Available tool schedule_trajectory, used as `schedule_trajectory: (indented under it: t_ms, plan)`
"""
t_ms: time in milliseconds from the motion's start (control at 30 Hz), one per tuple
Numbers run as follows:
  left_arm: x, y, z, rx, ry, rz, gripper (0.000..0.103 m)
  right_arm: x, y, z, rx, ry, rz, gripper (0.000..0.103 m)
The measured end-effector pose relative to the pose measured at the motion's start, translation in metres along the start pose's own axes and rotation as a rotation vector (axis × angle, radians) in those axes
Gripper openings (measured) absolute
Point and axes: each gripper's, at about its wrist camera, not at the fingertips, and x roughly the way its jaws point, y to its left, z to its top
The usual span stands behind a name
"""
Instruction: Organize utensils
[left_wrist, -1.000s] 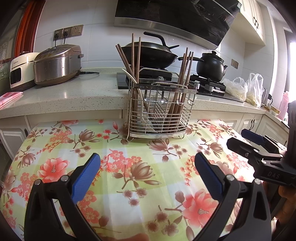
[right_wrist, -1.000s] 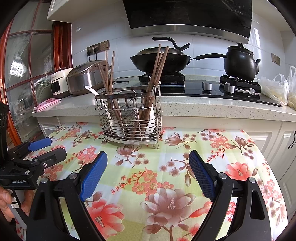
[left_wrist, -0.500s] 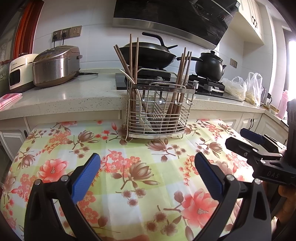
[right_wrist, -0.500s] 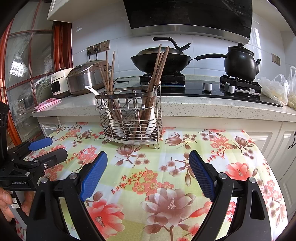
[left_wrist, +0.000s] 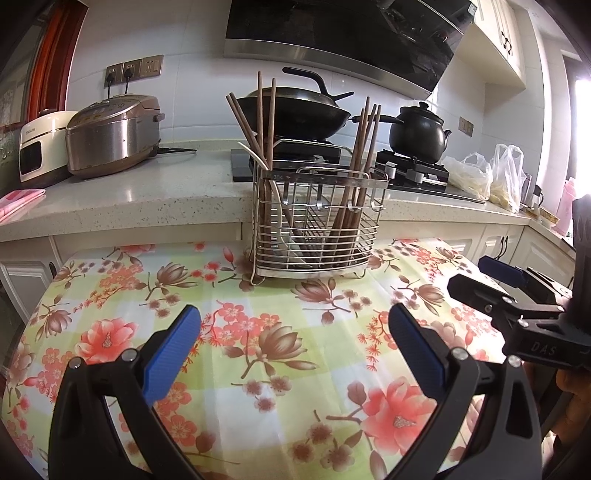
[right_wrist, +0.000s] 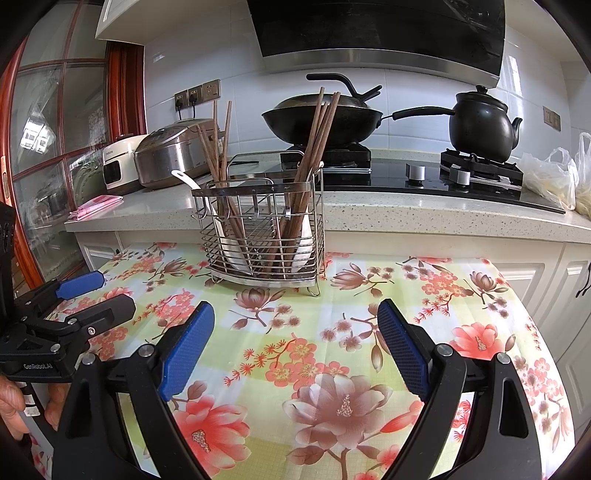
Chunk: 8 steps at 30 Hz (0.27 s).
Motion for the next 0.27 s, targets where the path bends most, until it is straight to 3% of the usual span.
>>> schedule_trajectory:
  t_ms: [267]
  plan:
    - [0.0031, 0.0000, 0.0000, 0.011, 0.013, 0.014, 0.098, 0.0004, 0.0001, -0.0001, 0.000, 0.001, -0.001, 0.084]
